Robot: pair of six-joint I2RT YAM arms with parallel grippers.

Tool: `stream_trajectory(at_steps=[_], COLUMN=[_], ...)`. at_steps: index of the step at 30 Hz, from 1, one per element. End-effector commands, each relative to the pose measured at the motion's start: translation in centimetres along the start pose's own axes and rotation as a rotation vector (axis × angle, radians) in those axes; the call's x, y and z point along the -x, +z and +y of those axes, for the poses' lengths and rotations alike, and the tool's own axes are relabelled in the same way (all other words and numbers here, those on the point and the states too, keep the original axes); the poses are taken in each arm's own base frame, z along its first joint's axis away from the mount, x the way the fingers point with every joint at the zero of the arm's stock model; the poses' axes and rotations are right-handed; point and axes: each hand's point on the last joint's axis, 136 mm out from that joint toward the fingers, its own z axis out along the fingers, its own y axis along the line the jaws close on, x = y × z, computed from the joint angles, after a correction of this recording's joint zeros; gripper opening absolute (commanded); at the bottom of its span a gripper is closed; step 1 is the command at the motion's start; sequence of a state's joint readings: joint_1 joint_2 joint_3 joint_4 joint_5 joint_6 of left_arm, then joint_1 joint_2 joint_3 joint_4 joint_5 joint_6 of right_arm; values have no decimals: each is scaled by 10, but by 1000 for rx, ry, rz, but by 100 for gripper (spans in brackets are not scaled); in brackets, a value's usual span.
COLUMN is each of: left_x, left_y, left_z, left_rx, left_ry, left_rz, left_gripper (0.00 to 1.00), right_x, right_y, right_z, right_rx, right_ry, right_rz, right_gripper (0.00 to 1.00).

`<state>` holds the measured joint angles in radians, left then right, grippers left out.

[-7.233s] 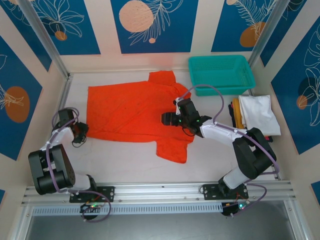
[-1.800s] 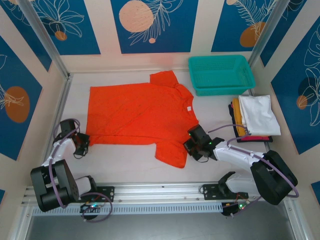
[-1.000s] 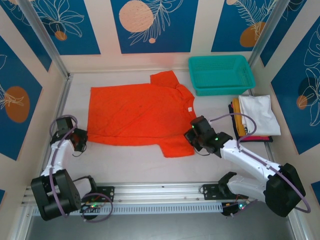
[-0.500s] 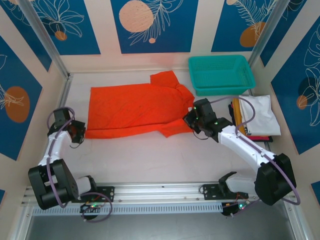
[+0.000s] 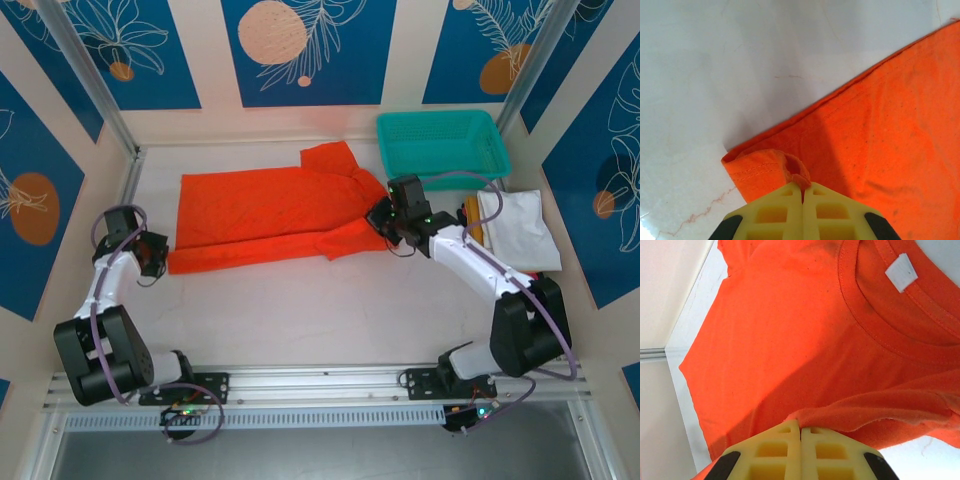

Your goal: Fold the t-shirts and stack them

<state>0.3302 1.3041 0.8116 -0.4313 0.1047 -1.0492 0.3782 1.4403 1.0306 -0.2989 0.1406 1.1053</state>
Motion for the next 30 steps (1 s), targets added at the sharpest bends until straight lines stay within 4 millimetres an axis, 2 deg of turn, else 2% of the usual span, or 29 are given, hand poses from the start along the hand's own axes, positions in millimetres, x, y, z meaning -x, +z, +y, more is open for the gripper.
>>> stream_trajectory(at_steps=[1,10,30], left_x=[11,18,21], left_y=[-2,8,37], left_z=[-12,-29,-60], left_rx=[-24,-49,-65], left_ry=[-24,-45,-24], left_rz=[-17,-4,54], left_gripper=[0,0,0], right_x=[9,30,44], right_y=[5,24,60], right_z=[17,26,12], right_rx=[43,41,-2], right_ry=[-38,-45,-27], right_rz=[13,8,29], right_gripper=[0,0,0])
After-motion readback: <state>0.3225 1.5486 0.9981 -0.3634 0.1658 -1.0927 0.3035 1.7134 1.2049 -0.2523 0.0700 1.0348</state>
